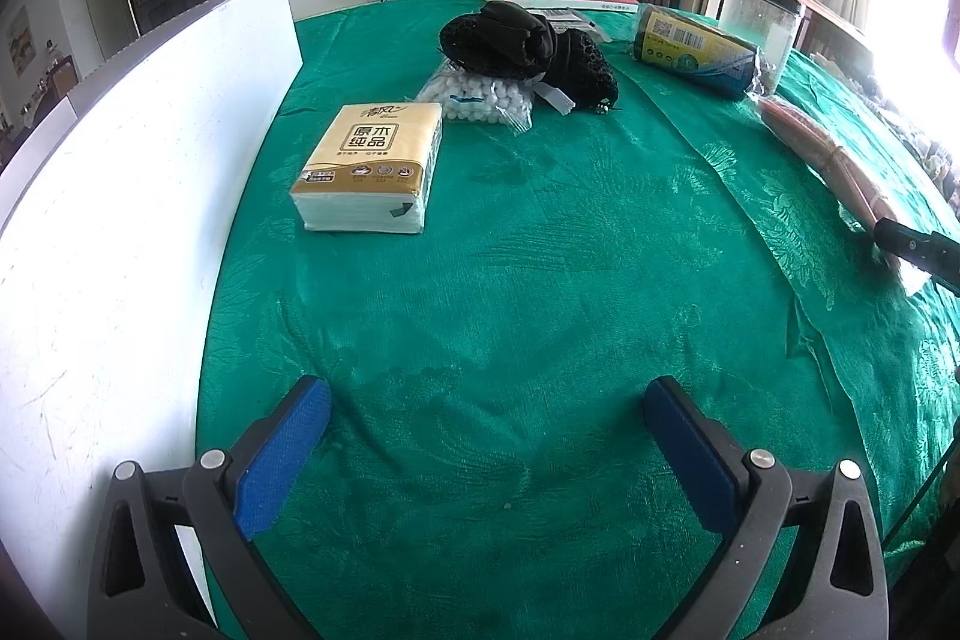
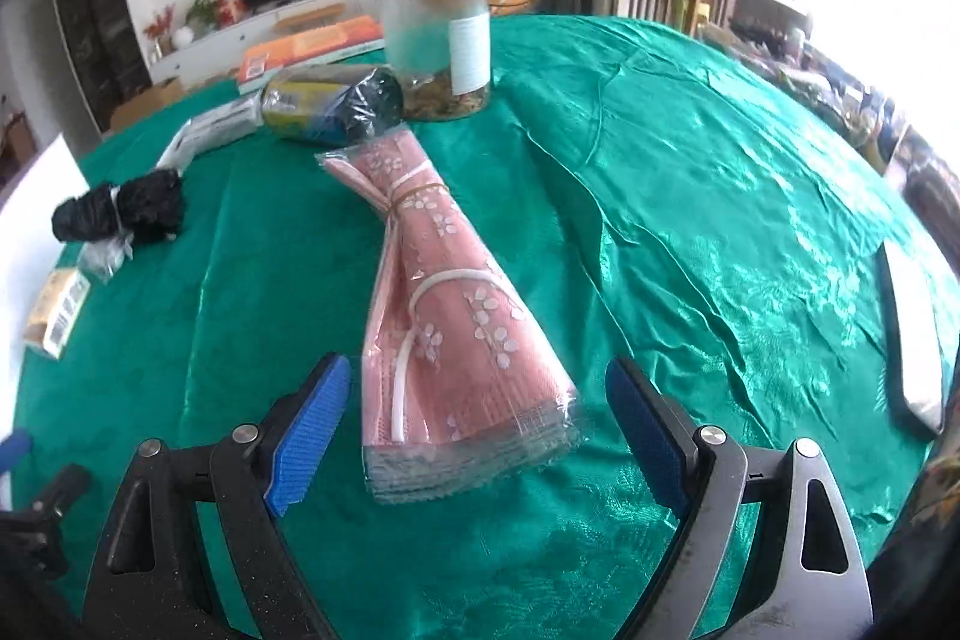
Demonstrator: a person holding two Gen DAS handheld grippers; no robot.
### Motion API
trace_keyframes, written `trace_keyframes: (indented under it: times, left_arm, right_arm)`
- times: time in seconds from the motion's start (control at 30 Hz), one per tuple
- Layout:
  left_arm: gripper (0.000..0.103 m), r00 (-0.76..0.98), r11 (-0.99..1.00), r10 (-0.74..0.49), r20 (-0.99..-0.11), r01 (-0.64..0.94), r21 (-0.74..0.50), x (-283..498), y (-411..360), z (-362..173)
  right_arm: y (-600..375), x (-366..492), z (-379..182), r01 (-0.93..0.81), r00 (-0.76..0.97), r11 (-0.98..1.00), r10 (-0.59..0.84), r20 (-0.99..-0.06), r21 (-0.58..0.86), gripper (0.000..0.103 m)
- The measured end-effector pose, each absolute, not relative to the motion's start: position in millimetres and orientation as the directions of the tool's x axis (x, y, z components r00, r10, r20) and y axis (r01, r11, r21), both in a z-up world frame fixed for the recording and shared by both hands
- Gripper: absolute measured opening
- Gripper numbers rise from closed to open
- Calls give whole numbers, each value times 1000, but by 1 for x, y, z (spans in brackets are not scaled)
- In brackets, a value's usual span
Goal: Organize soft objects
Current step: 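Grasp the yellow tissue pack with left tool while right tool grasps the pink umbrella, then carry tissue pack with left tool while right tool carries umbrella into white box, release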
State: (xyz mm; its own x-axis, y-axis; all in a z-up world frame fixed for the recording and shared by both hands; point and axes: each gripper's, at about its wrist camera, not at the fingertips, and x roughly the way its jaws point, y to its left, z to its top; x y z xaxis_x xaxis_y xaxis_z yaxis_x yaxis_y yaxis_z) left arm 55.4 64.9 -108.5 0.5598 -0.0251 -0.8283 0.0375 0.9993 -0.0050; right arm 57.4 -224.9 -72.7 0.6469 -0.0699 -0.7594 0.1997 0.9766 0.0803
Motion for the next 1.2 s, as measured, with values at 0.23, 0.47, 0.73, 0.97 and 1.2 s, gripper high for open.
trace_keyframes:
  times: [0.23,0.47,0.73,0.97,1.2]
  left_arm:
    - [103,623,998,67,-779,-39,54,107,65,-70]
    - [103,514,983,182,-838,-120,140,170,82,-103]
    - [102,476,993,54,-878,-122,-5,182,93,-113]
    - [54,517,992,5,-856,-113,-63,166,96,-98]
    - [54,553,986,-113,-826,-42,-163,118,80,-81]
  right_arm:
    - [-214,55,-65,130,684,986,-11,-729,108,89]
    - [-233,40,-45,132,778,961,51,-626,242,89]
    - [-249,82,-58,105,651,925,213,-729,364,89]
    - [-194,151,-74,-168,432,984,133,-892,66,70]
    - [-255,109,-54,40,521,988,106,-847,148,26]
